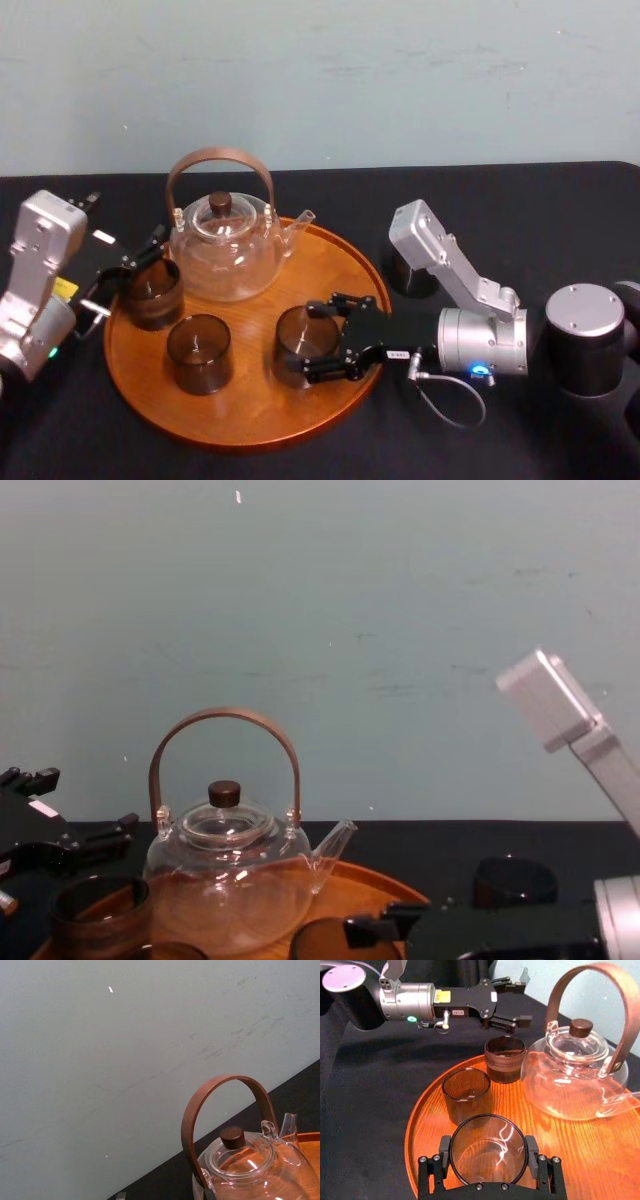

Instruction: Pick up the glass from the table and place it on the tray.

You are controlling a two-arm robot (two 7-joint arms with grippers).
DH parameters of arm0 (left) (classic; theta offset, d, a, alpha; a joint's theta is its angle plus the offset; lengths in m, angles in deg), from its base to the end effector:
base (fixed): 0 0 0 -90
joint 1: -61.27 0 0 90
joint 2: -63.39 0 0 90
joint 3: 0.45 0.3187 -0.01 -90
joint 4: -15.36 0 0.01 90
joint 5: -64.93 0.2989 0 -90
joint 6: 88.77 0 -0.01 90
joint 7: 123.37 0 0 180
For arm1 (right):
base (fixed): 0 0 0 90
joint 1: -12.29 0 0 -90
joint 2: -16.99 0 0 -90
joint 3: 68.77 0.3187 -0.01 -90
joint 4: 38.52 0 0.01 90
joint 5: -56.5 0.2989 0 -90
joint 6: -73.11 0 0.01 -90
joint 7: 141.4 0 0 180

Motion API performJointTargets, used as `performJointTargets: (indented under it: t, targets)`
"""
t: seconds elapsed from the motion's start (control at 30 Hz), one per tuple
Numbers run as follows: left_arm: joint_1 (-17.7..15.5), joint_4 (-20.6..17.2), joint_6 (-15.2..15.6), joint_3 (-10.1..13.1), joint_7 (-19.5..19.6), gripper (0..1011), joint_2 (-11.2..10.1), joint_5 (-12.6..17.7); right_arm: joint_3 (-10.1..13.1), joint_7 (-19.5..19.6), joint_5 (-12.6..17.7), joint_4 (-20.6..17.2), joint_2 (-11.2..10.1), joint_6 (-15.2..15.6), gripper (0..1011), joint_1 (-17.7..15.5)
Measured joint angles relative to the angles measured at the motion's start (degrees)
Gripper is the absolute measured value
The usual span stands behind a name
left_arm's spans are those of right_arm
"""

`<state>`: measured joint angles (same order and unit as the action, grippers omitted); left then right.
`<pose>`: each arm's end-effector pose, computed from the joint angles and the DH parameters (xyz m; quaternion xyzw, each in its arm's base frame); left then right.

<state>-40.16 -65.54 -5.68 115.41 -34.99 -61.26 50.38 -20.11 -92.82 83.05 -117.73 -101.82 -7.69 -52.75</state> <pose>0.3534 0.1017 -0.3235 0.1415 -0.1325 0.5799 0.7913 0.3967 -0.0063 -0.2997 -0.1631 0.0485 -0.1711 0.9705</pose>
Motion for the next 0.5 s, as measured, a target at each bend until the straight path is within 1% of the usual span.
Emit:
performJointTargets:
  t: [0.5]
  targets:
    - [0.0,0.0,0.0,0.0,0.0,1001,0.0,0.0,-0.9,-0.5,-0.4,1.5,0.6,0.7,904,-0.2]
